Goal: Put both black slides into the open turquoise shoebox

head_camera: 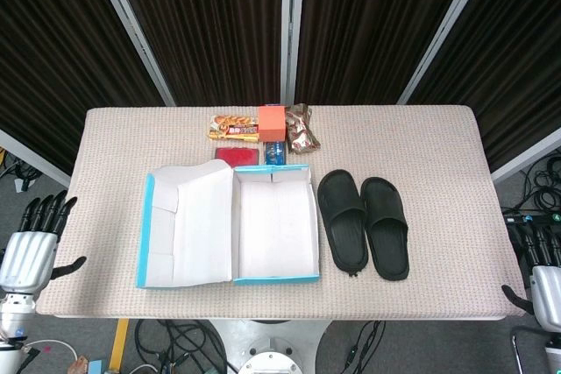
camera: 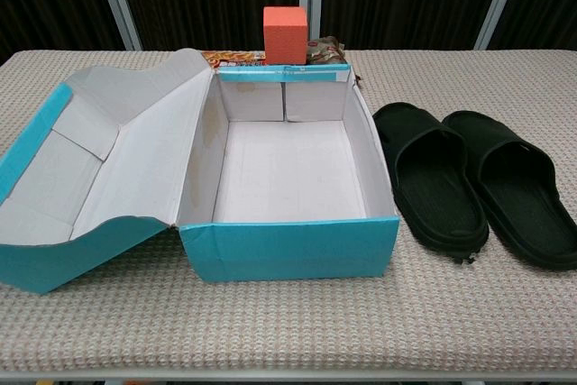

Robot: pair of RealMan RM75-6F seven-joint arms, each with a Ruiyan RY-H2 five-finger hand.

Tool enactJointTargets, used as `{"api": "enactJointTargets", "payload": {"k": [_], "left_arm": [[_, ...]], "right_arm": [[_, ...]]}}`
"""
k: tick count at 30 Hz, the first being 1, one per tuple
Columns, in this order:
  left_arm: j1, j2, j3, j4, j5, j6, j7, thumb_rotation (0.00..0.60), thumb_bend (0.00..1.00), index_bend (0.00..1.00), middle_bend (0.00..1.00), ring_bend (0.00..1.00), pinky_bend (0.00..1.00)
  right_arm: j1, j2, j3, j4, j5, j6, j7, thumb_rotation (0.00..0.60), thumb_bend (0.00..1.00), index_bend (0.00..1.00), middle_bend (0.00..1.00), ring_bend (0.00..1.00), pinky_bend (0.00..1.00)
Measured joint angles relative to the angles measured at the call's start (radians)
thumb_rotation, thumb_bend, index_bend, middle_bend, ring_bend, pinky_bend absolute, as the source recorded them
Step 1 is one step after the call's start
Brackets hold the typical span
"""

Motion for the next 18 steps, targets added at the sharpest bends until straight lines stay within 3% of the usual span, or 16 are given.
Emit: {"api": "enactJointTargets", "payload": {"k": [18], "left_arm": [[0.01,0.047,0.026,-0.084,0.02,0.003,-0.07,0.6,0.02,0.06,0.01,0.0,0.0]], "right_arm": [[0.07,0.073,0.006,-0.051,0.011,-0.117,0.039,0.6,0.02,0.0,0.01,0.0,0.0]]}}
